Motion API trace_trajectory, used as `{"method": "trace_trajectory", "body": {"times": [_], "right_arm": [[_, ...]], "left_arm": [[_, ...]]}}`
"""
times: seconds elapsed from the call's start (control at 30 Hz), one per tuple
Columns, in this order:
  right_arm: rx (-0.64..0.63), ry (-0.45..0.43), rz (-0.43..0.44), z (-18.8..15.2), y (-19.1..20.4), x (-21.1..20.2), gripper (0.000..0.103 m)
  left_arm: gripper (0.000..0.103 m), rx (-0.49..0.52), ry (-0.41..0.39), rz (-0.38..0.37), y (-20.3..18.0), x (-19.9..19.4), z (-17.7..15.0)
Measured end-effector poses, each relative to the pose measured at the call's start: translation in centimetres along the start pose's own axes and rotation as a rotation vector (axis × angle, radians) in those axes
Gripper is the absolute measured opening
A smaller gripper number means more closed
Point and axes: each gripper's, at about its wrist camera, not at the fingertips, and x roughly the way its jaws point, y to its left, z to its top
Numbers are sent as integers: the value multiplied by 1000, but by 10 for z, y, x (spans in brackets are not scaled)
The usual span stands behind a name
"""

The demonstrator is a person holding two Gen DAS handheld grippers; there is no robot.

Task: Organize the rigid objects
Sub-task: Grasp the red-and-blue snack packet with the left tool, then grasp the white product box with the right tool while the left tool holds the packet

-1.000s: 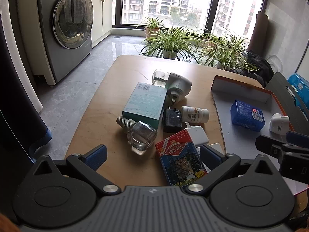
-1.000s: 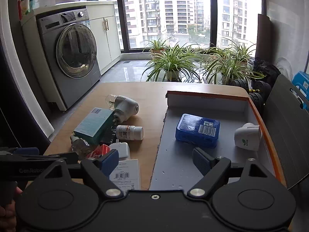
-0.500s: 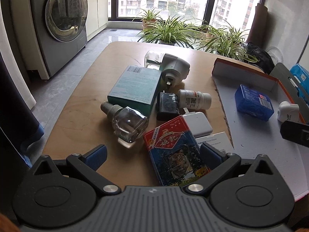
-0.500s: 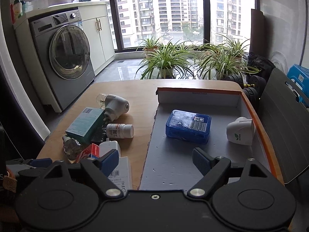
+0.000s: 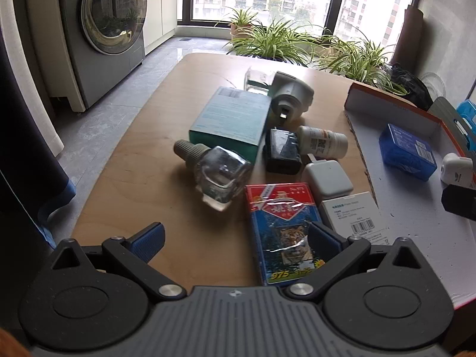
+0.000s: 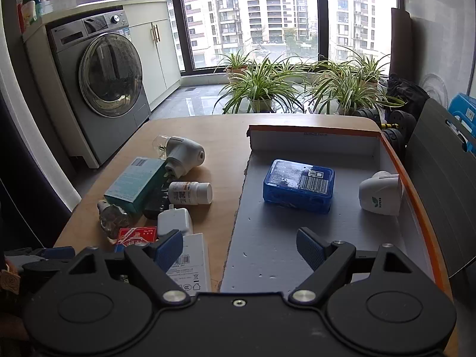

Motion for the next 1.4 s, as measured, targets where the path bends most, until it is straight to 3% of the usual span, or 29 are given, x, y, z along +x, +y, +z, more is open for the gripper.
{"method": "trace_trajectory", "body": {"times": [0.17, 0.3, 0.43, 0.47, 0.53, 0.6, 0.7, 0.73, 0.77, 0.87, 0.9, 1.0, 1.4], "right_arm": [[15, -2, -15, -1, -8, -2, 98], [35, 5, -16, -2, -14, 0, 98], [30, 7, -13, -4, -16, 2, 98], [34, 11, -9, -4, -16, 3, 98], [40, 25, 8, -7, -15, 6, 98], [32, 44, 24, -11, -10, 10, 98], [2, 67, 42, -16, 3, 15, 98], [-3, 73, 49, -17, 6, 16, 98], [-7, 80, 57, -19, 10, 18, 98], [-22, 110, 67, -24, 20, 25, 98], [-27, 116, 67, -25, 22, 26, 98], [-18, 137, 74, -28, 25, 32, 98], [-56, 180, 77, -28, 46, 54, 98]], "left_arm": [[103, -8, 1, 2, -16, 13, -2], [103, 46, 37, 21, -29, 24, -4], [102, 58, 0, 18, -23, 21, -10], [99, 59, -8, 14, -21, 19, -11], [75, 81, -27, 14, -18, 14, -12], [63, 86, -31, 0, -15, 10, -11], [66, 73, -24, -31, -12, 10, -9], [82, 76, -24, -25, -12, 12, -8], [90, 73, -29, -14, -13, 13, -8], [74, 88, -53, -15, -14, 18, -8], [61, 111, -65, -26, -17, 16, -9], [60, 86, -53, -77, -12, 12, -8], [60, 36, -65, -87, 22, -22, -27]]}}
